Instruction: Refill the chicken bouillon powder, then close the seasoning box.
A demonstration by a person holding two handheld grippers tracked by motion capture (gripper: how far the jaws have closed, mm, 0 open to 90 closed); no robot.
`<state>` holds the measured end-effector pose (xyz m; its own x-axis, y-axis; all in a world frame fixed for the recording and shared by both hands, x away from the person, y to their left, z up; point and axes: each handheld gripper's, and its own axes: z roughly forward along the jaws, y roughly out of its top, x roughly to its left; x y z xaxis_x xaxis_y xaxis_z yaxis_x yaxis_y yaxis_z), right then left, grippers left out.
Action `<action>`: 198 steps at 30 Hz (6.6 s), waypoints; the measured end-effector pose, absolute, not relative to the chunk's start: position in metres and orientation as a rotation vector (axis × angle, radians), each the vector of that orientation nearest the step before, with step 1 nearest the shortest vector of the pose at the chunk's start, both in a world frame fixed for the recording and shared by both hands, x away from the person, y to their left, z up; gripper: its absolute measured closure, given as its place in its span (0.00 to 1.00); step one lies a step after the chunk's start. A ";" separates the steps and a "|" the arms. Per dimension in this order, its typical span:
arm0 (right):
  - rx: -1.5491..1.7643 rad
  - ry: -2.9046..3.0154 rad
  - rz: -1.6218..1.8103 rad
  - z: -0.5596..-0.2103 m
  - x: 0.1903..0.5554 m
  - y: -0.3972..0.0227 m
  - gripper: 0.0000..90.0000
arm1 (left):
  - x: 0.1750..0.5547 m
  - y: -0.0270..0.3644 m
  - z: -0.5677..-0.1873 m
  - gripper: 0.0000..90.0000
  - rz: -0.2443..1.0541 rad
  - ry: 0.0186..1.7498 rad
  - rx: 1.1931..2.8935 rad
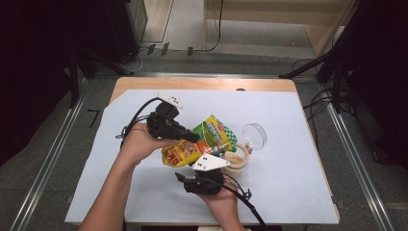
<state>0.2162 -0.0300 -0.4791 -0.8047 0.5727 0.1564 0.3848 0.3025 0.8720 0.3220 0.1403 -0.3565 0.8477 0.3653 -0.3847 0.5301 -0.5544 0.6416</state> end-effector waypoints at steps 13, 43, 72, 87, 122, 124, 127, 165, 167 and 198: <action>0.845 2.399 1.526 -0.473 0.213 -0.035 0.52 | 0.326 0.176 -0.351 0.98 -0.226 0.692 2.079; 0.781 2.520 1.566 -0.457 0.228 -0.066 0.54 | 0.376 0.179 -0.396 0.99 -0.071 0.838 1.996; 0.806 2.494 1.601 -0.442 0.233 -0.108 0.55 | 0.358 0.219 -0.408 0.98 -0.060 0.910 1.992; 0.795 2.492 1.574 -0.440 0.235 -0.111 0.55 | 0.334 0.256 -0.414 0.97 -0.053 0.966 1.945; 0.780 2.518 1.494 -0.435 0.241 -0.118 0.55 | 0.306 0.284 -0.386 0.60 -0.019 1.000 1.966; 0.785 2.514 1.496 -0.434 0.242 -0.119 0.55 | 0.304 0.288 -0.382 0.58 -0.006 1.003 1.970; 0.791 2.506 1.495 -0.432 0.243 -0.123 0.55 | 0.301 0.296 -0.379 0.57 0.006 1.020 1.955; 0.863 2.454 1.514 -0.396 0.246 -0.160 0.64 | 0.319 0.309 -0.424 0.47 0.120 1.145 2.000; 0.873 2.446 1.524 -0.392 0.246 -0.164 0.65 | 0.319 0.309 -0.425 0.47 0.120 1.148 1.999; 1.090 2.247 1.543 -0.363 0.256 -0.252 1.00 | 0.319 0.306 -0.425 0.47 0.125 1.131 2.007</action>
<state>0.2560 -0.2524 -0.3627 -0.7061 0.6699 0.2295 0.4547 0.1805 0.8722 0.3191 0.3064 -0.4252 0.5932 0.7531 -0.2845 0.6729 -0.2698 0.6887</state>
